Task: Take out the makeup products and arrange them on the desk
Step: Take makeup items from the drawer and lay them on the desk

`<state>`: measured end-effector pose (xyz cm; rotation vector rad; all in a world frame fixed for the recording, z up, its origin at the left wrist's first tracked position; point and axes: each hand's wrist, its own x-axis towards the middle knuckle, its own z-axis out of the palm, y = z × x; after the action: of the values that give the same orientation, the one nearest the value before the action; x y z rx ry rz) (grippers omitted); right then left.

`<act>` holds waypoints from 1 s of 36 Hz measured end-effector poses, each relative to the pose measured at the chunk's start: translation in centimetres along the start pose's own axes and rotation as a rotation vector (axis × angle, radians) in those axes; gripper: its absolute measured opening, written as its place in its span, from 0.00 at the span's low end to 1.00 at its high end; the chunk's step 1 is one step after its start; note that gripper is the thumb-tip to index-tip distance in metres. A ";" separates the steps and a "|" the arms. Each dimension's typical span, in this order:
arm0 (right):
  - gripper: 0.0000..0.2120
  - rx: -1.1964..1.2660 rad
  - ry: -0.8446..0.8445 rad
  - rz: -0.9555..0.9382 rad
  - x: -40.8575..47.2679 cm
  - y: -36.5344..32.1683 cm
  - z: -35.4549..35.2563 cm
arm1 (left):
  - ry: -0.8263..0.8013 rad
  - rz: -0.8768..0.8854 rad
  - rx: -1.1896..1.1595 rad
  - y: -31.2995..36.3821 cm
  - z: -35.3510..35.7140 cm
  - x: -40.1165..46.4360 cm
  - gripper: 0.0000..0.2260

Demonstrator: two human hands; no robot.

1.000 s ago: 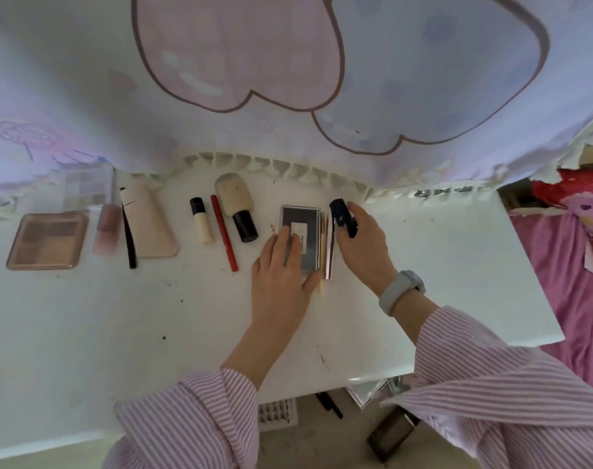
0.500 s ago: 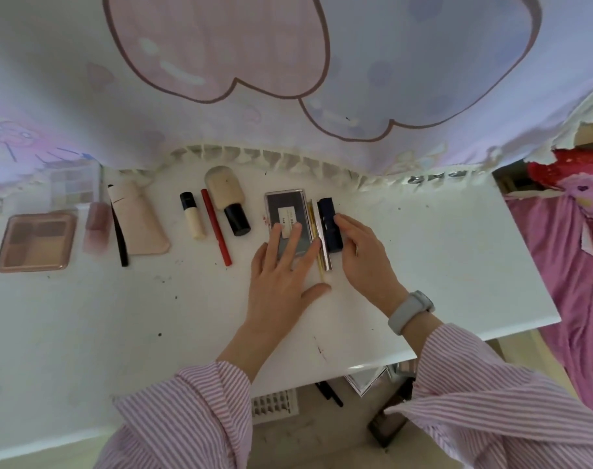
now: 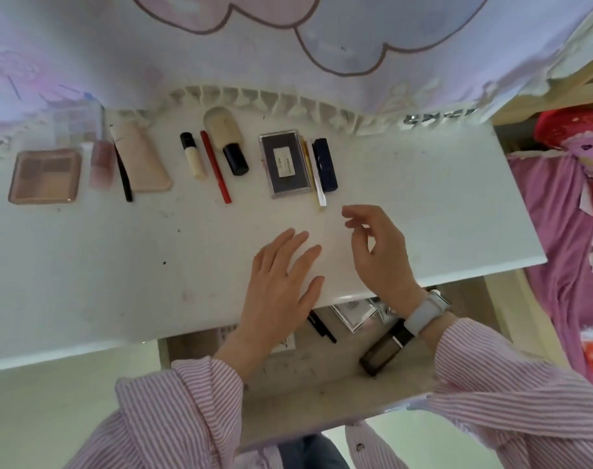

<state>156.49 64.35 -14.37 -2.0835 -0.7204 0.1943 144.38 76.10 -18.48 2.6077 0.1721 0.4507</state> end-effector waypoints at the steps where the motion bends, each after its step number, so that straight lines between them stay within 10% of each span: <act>1: 0.15 0.000 -0.024 -0.032 -1.7 0.0 -0.2 | 0.007 0.009 -0.040 0.6 -0.2 -1.6 0.14; 10: 0.16 -0.376 -0.692 0.132 -13.5 3.8 2.4 | -0.288 -0.167 -0.002 0.9 0.5 -13.4 0.11; 18: 0.21 -0.844 -0.737 0.170 -12.5 5.4 8.5 | -0.807 -0.475 0.260 -3.1 4.1 -16.6 0.31; 26: 0.18 -0.789 -0.607 0.333 -12.6 6.3 11.6 | -0.581 -0.363 0.303 -2.7 3.7 -17.6 0.15; 36: 0.15 -0.686 -0.902 0.382 -13.4 6.5 9.3 | -0.826 -0.436 0.423 -3.8 4.6 -14.0 0.47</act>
<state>144.63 60.59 -26.75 -2.7697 -0.9824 1.3178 132.70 74.57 -28.05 2.7928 0.5735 -0.8877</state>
